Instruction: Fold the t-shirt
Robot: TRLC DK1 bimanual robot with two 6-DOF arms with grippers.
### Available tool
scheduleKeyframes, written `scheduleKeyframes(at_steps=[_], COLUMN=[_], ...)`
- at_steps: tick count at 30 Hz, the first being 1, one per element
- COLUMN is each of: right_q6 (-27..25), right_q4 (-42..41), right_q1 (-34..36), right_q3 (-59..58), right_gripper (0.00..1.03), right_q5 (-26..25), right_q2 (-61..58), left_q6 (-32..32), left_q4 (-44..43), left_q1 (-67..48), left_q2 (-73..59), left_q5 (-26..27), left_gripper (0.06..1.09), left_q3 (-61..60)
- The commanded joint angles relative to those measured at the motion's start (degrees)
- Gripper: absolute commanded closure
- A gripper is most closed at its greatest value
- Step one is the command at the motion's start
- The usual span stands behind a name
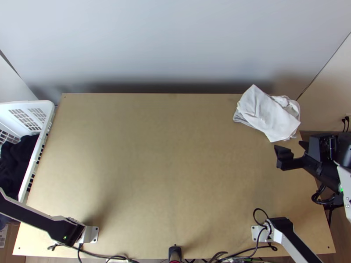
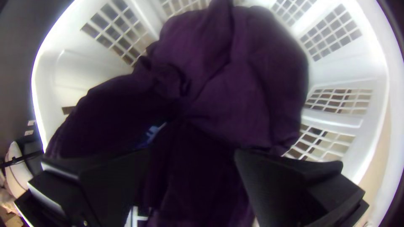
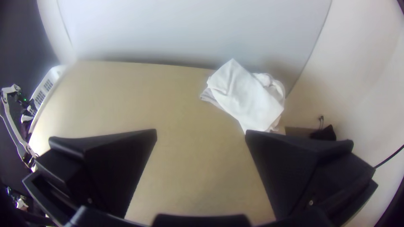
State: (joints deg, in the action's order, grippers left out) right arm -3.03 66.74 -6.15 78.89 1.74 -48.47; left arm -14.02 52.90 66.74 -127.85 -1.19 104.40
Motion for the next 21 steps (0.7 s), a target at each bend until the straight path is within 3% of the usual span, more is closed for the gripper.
scheduleKeyframes(at_steps=[1, 7, 16, 18, 19, 21], right_q6=[0.7, 0.7, -0.1, -0.7, -0.9, -1.1], right_q4=[0.5, -0.2, -1.3, -1.3, -1.3, -1.3], right_q1=[1.3, 1.7, 1.9, 2.3, 2.5, 2.7], right_q3=[1.0, 0.6, 2.1, 2.5, 2.8, 3.3], right_gripper=[0.05, 0.05, 0.05, 0.05, 0.05, 0.05], right_q5=[-0.1, -0.1, -0.2, -0.2, -0.2, -0.2], right_q2=[-2.2, -4.7, -6.6, -6.7, -6.8, -7.2], left_q6=[-4.2, -8.5, -8.9, -9.1, -9.1, -9.1], left_q4=[1.9, 5.7, 6.2, 6.4, 6.3, 5.5], left_q1=[3.5, 4.4, 3.0, 2.7, 2.6, 2.7], left_q2=[0.8, 6.7, 8.8, 9.3, 9.6, 9.6], left_q5=[-6.6, -6.5, -6.1, -6.1, -6.0, -5.0], left_gripper=[0.1, 0.17, 0.11, 0.2, 0.33, 0.77], left_q3=[-2.5, -8.3, -14.8, -16.1, -16.7, -17.7])
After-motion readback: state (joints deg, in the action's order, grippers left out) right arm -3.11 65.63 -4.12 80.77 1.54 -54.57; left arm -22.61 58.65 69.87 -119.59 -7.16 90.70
